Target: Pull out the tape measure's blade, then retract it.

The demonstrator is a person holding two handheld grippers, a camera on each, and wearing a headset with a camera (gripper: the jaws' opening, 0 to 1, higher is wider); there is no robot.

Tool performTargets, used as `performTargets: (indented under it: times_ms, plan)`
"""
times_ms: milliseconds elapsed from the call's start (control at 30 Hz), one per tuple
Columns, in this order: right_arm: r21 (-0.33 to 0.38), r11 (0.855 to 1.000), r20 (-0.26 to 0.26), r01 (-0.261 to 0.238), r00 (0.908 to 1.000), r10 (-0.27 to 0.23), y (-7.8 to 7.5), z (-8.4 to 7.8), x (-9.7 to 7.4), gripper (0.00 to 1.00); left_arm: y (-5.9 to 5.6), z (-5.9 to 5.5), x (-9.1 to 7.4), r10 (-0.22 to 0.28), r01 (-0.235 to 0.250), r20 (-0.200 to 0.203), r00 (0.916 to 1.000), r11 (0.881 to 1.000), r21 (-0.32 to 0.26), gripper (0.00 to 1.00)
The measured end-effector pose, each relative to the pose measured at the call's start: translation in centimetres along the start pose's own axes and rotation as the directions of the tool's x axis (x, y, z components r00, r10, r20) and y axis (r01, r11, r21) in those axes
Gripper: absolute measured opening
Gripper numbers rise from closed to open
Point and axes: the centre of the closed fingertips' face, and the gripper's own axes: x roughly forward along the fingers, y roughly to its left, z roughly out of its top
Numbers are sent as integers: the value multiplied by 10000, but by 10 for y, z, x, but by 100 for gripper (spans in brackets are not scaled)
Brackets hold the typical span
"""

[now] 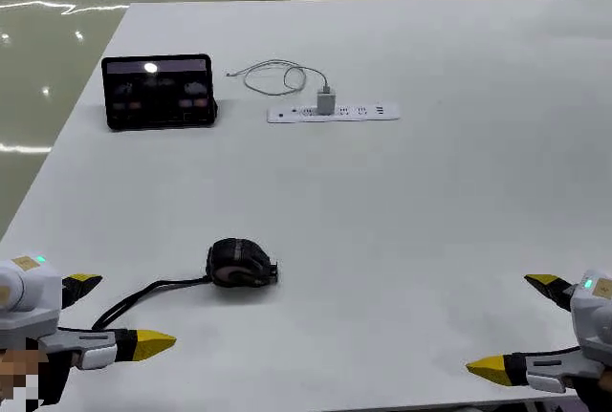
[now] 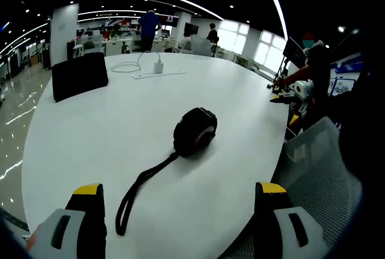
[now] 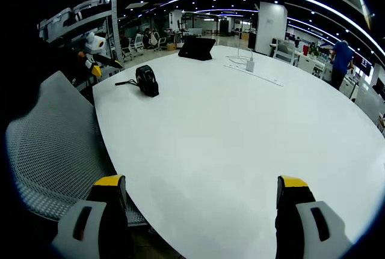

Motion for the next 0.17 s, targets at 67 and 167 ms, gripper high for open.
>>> performTargets:
  times_ms: [67,167]
  plan:
    - [47,10000,1,2,10000,-2,-2,0,0,100,0,1,-2,-42,42,8,10000,10000,-16,100]
    - [110,9999,-5,-19,10000,19,-3,1,0,100,2,2,-3,-31,31,18,10000,10000,-47,100]
